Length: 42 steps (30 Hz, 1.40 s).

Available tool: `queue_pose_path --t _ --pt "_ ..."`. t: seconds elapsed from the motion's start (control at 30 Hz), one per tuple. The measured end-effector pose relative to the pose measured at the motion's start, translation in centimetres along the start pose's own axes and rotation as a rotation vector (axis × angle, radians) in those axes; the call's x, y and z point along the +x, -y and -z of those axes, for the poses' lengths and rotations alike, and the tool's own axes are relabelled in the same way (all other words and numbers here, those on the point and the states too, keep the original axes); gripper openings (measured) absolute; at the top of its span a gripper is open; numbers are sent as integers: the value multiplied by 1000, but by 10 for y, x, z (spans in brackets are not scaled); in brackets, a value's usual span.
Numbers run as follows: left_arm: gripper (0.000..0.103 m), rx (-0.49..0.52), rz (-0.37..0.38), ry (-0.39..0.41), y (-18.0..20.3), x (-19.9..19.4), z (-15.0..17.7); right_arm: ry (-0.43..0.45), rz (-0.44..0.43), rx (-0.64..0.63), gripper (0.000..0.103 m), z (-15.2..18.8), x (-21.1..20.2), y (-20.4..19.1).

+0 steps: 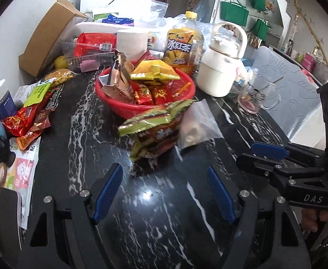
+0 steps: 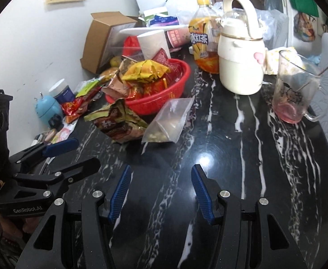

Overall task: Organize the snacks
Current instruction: 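Grasp the brown cereal bag with the left tool while the right tool grasps the clear zip bag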

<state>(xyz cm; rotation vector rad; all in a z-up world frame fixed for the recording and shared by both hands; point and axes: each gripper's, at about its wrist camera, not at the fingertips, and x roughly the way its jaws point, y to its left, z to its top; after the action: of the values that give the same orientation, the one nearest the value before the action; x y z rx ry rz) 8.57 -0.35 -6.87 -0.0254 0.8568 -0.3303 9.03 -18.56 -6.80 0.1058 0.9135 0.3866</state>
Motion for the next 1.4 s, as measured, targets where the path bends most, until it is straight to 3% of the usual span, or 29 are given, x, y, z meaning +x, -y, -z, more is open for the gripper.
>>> queue_pose_path --t 0.3,0.63,0.8,0.9,0.97,1.03,1.13,1.4 --pt "77 -10 -17 33 -13 18 -26 -30 -5 1 65 -27 30 13" --pt "77 15 -15 125 -23 10 -58 -48 -57 27 65 -59 63 21" --pt "77 -13 90 22 -30 34 -59 -59 -66 17 65 -66 80 21" --pt "77 -59 138 12 -34 38 -53 -82 -75 30 65 -63 88 25" --pt "77 -56 149 4 -32 39 -50 -85 -76 25 63 -60 88 26" --pt "77 -39 151 -3 -28 39 -46 -84 -89 16 51 -58 87 25" --pt "77 -21 147 -6 -22 38 -43 -78 -78 -14 43 -54 84 21" --pt "77 -45 192 -66 -17 43 -22 -79 -117 34 41 -33 69 27"
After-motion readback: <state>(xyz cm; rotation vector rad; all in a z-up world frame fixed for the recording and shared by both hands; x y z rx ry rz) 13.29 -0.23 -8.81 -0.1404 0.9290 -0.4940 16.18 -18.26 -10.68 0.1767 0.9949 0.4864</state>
